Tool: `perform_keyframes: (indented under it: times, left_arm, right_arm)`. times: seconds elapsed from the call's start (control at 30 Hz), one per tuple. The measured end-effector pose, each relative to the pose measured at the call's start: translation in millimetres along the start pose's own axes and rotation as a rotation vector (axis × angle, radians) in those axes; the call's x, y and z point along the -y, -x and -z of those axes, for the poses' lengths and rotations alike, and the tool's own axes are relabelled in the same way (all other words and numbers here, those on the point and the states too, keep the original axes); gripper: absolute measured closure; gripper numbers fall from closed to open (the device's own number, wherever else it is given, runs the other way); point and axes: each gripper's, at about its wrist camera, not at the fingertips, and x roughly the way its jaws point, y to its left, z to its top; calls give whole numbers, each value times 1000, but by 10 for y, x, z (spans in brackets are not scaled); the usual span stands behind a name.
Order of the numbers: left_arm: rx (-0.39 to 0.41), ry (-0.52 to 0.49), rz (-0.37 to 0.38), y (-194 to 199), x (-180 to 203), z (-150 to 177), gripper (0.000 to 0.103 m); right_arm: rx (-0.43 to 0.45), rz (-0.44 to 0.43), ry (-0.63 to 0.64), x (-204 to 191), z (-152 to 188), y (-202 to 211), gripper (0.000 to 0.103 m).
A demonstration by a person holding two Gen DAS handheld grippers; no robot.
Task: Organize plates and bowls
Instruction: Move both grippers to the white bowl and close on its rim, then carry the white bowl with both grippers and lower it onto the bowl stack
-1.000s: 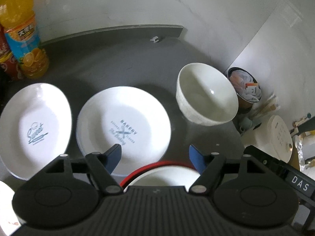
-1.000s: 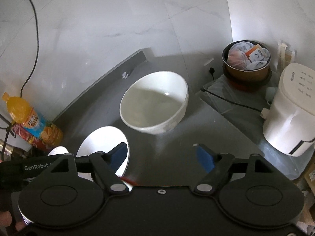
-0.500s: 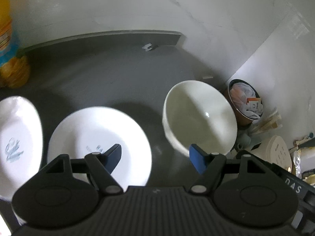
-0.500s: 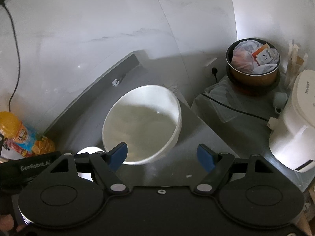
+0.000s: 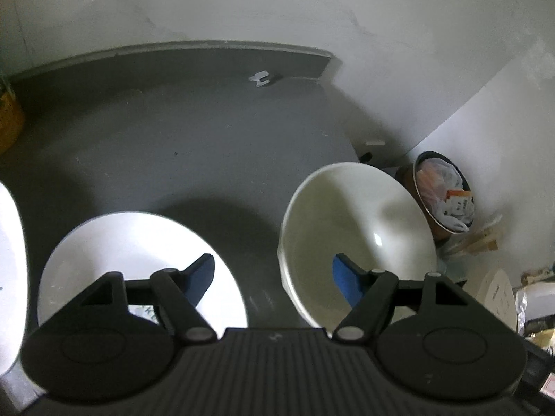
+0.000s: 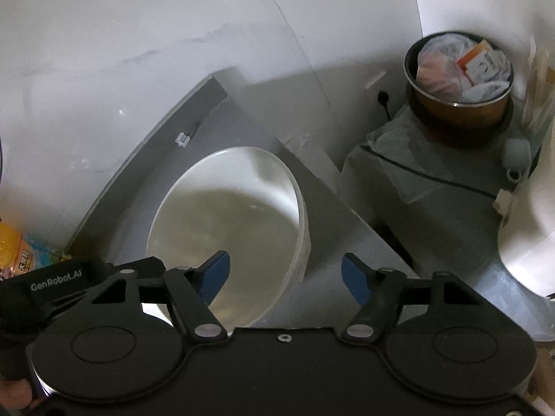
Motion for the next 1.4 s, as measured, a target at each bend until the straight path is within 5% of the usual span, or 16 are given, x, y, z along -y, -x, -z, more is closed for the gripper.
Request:
perform_keyframes:
  times: [0.17, 0.3, 0.47, 1.4]
  left_arm:
    - [3, 17, -9, -124, -33, -1, 45]
    - [-31, 54, 14, -235, -78, 45, 72]
    - [-43, 47, 75, -240, -45, 107, 92]
    - [55, -63, 136, 763, -177, 449, 91]
  right_arm:
    - [-24, 13, 30, -31, 11, -133, 48]
    - [-53, 15, 30, -21, 34, -215, 77]
    - [-42, 30, 24, -25, 74, -169, 81]
    - [147, 21, 28, -513, 570, 883, 80]
